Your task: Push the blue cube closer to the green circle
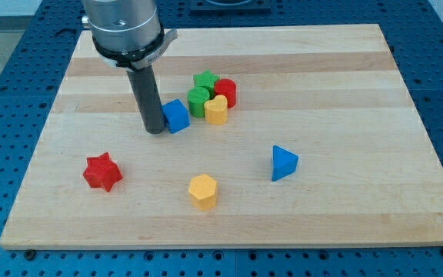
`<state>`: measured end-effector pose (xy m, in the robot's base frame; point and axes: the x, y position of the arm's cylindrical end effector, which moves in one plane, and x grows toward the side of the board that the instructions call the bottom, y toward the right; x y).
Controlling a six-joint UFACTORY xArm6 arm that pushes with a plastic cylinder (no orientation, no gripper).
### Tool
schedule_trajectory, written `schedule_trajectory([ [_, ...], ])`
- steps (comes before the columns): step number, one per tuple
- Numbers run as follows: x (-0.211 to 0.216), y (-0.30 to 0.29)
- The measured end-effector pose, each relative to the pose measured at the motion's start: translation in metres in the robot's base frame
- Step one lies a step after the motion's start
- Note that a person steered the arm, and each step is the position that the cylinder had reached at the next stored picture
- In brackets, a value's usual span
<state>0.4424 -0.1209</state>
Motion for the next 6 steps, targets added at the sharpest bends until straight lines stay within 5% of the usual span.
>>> schedule_trajectory([
  [6, 0.011, 0.018],
])
